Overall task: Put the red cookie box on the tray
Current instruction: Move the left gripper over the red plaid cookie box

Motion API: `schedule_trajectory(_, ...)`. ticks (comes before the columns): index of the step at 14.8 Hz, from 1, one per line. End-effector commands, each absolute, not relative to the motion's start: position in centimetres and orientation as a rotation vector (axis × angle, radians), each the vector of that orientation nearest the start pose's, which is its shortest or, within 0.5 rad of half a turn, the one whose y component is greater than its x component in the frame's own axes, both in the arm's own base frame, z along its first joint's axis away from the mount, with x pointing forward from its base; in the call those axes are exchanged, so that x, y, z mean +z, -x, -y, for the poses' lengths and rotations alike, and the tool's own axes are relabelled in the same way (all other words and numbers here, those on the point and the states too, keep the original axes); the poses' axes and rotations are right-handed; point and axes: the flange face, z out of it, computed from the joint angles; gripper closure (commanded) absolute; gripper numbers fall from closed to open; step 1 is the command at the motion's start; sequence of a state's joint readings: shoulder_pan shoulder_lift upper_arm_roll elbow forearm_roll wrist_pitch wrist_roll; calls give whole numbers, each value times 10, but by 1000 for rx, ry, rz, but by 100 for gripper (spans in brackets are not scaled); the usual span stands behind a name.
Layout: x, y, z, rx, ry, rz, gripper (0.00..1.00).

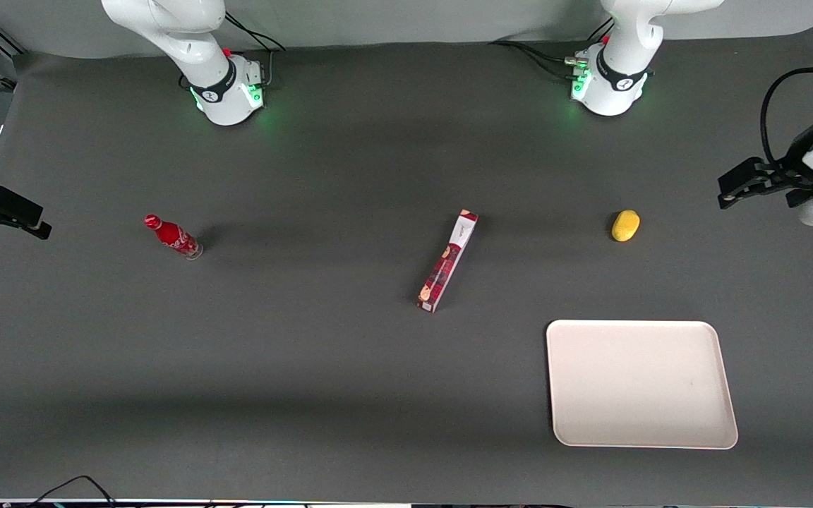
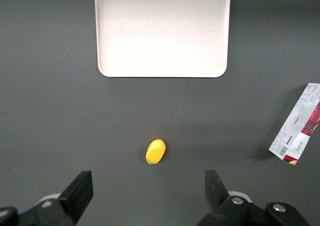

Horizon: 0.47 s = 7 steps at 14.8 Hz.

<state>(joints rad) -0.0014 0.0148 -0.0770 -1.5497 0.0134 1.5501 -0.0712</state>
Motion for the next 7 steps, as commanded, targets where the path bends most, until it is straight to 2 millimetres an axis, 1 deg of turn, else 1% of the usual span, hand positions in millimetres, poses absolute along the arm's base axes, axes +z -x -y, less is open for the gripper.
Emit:
schedule_trajectory(1, 624, -554, 84, 39, 3129, -129, 0)
schedule_trajectory(3, 615, -556, 103, 56, 3130, -187, 0)
schedule_trajectory(4, 611, -556, 117, 64, 3134, -221, 0)
schedule_trajectory(5, 608, -554, 136, 69, 3140, -267, 0)
schedule_trajectory(7, 591, -557, 168, 92, 3151, -326, 0)
